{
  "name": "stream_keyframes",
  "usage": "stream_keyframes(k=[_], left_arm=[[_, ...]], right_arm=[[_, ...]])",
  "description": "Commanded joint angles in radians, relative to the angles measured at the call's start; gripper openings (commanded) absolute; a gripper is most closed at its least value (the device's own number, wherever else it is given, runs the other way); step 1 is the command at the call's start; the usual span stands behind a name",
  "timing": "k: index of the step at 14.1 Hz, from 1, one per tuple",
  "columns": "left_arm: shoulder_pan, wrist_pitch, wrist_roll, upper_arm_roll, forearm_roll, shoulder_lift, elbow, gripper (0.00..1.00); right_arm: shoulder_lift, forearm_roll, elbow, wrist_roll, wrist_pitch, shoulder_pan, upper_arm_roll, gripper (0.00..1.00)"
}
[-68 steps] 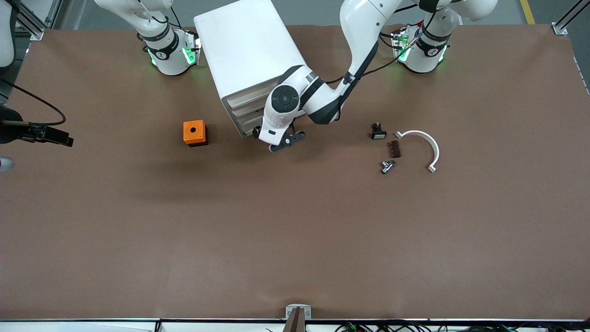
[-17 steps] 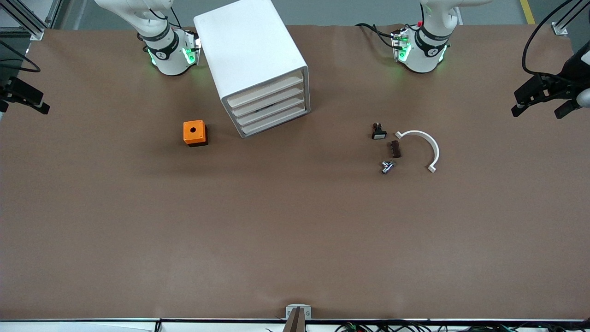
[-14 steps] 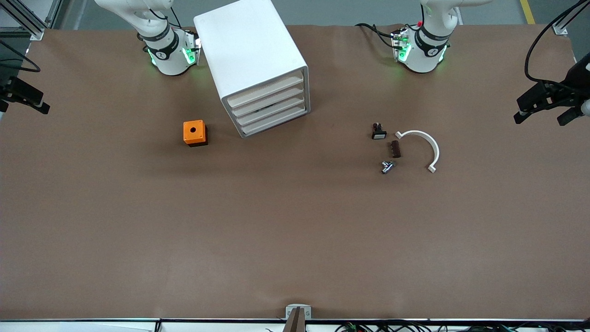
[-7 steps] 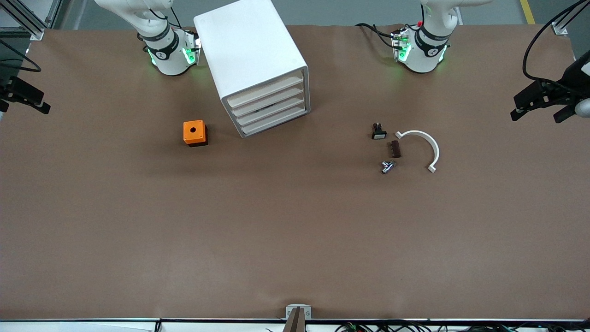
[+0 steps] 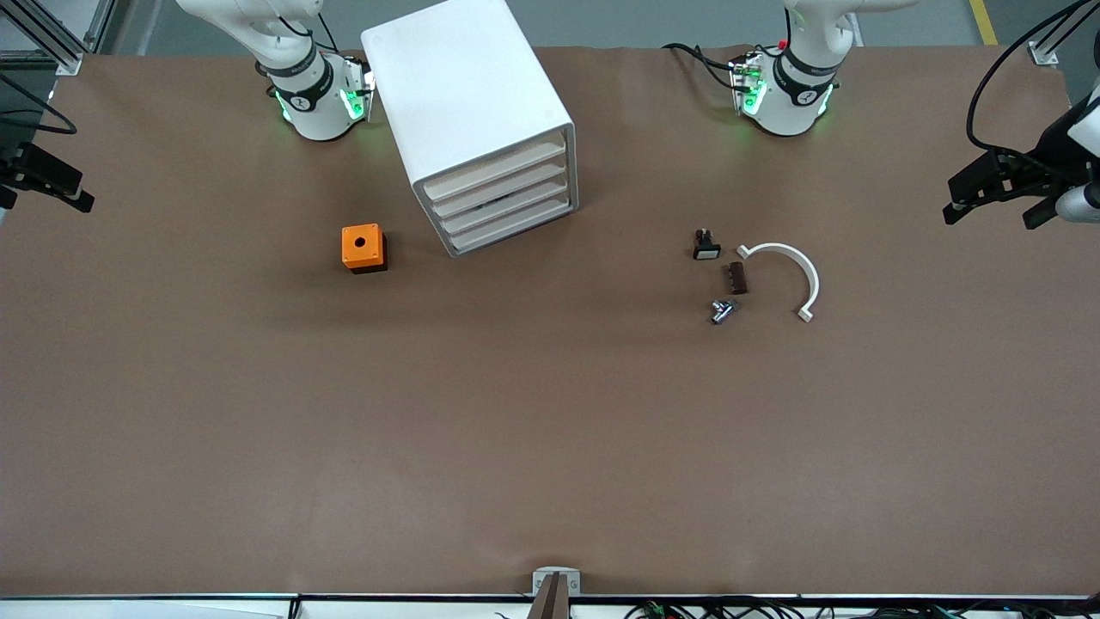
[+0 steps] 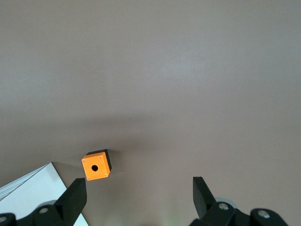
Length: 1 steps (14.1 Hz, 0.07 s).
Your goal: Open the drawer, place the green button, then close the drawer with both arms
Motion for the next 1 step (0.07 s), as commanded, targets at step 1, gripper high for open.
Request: stream_keyframes(k=[1], left_arm=[[0.003,-0.021,-0.012,-0.009,0.027,0.010,0.025,1.00]], right_arm=[[-0.029,-0.004,-0.026,-0.015,0.004,-0.002,0.004,1.00]])
